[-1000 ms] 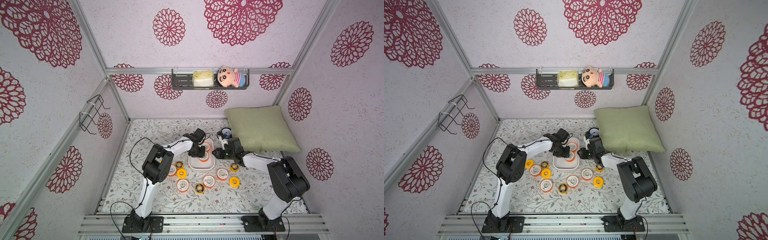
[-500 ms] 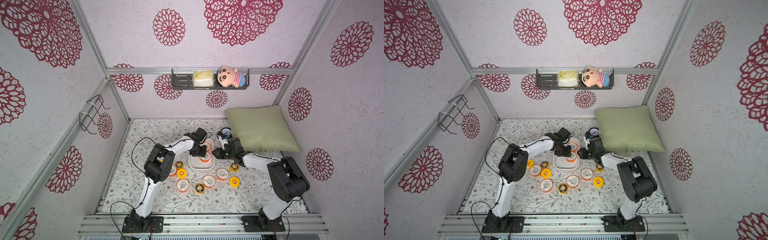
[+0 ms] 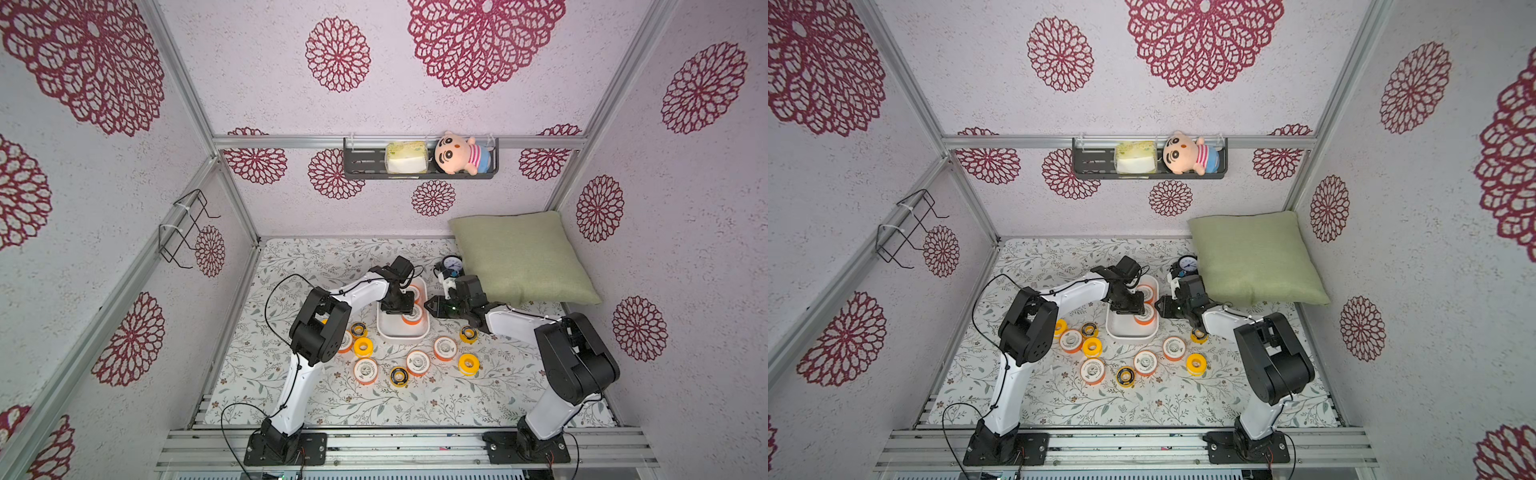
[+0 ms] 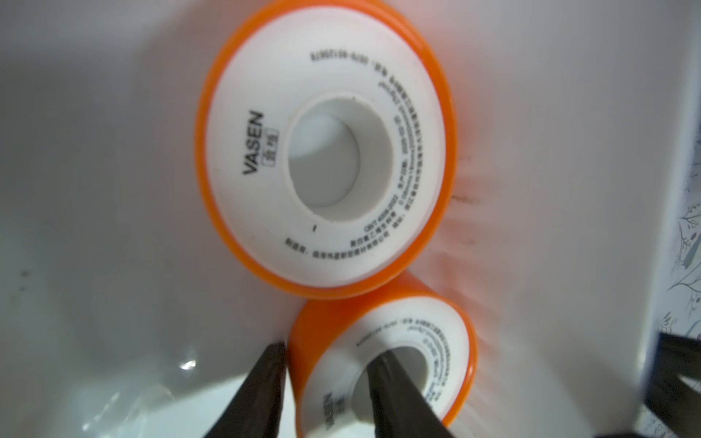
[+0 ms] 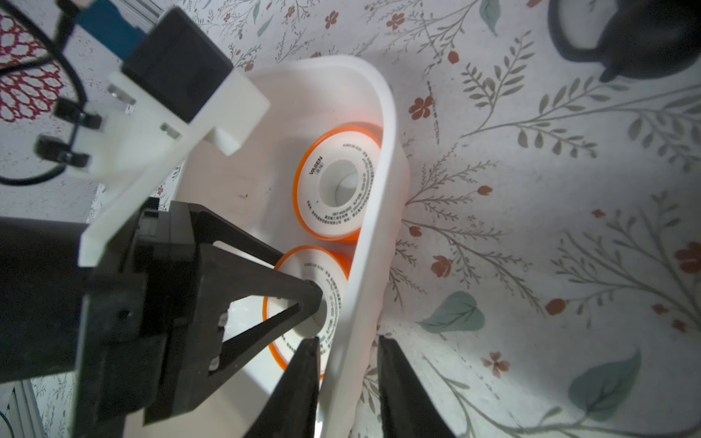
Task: Put the sealing tape into the storage box
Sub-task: Place the sealing tape in the storage box.
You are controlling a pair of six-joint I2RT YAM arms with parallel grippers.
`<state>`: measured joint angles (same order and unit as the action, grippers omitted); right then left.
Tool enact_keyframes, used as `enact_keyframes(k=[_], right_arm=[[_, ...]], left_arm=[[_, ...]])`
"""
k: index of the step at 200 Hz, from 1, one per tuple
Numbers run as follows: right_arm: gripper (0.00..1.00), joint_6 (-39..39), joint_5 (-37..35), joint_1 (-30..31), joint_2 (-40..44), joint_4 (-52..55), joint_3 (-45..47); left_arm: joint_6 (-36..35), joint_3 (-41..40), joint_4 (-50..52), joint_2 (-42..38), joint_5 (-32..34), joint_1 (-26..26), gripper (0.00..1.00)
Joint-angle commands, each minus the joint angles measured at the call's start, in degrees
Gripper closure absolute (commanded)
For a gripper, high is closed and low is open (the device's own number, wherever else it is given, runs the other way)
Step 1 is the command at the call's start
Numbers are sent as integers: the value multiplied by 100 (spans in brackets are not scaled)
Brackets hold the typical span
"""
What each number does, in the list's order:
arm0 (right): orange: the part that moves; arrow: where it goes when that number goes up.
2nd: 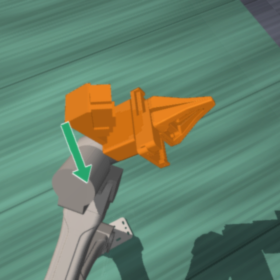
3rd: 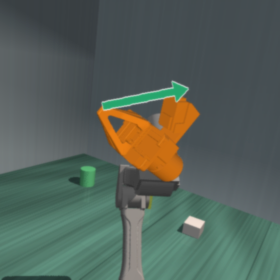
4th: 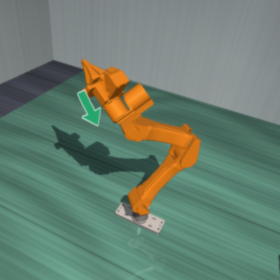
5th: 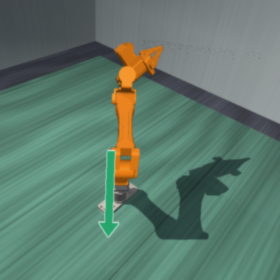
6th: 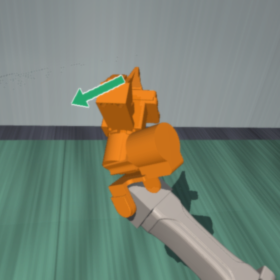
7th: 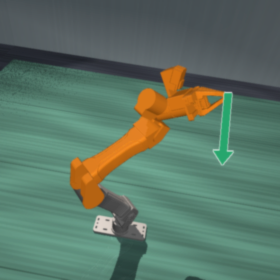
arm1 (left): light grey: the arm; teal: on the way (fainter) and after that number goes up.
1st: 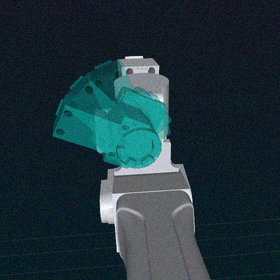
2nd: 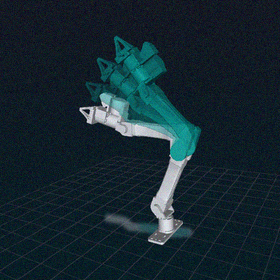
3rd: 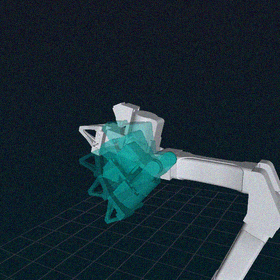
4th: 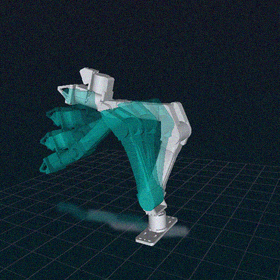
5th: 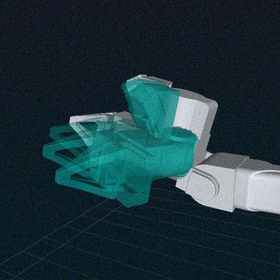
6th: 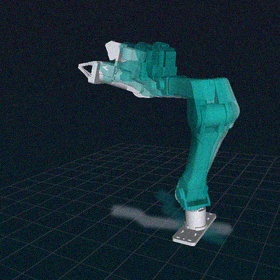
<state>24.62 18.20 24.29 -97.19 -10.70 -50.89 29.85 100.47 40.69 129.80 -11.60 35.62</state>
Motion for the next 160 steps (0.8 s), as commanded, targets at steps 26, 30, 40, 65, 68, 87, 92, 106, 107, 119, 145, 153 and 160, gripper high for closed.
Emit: enact_keyframes(k=[26,30,40,65,68,87,92,106,107,119,145,153,160], right_arm=[[62,-81,-232,-57,375,7,-115],[62,-95,-245,-57,412,-2,-99],[60,-124,-272,-70,504,-8,-74],[58,-222,-341,-92,743,15,20],[58,-240,-361,-98,780,20,36],[57,-362,-478,-100,1008,125,112],[57,-401,-502,-105,1064,173,119],[57,-507,-593,-101,1226,361,147],[57,-518,-595,-105,1236,373,148],[56,-601,-638,-100,1399,498,214],[56,-712,-683,-100,1795,731,407],[57,-749,-676,-101,1905,793,463],[57,-774,-650,-104,2001,843,528]], left_arm=[[-24,89,-72,-183,-13,51,51],[-25,65,-72,-231,-25,55,50],[-40,8,-114,-369,-70,51,48],[-57,-240,-214,-837,-20,56,45],[-70,-280,-225,-894,9,51,45],[-125,-592,-288,-1325,173,41,44],[-149,-661,-294,-1448,238,34,44],[-239,-910,-306,-1896,422,3,44],[-250,-930,-315,-1936,444,0,44],[-351,-1197,-355,-2277,663,-36,44],[-534,-1793,-439,-3021,1247,-173,44],[-579,-1976,-456,-3251,1442,-244,44],[-606,-2145,-465,-3457,1615,-309,44]])
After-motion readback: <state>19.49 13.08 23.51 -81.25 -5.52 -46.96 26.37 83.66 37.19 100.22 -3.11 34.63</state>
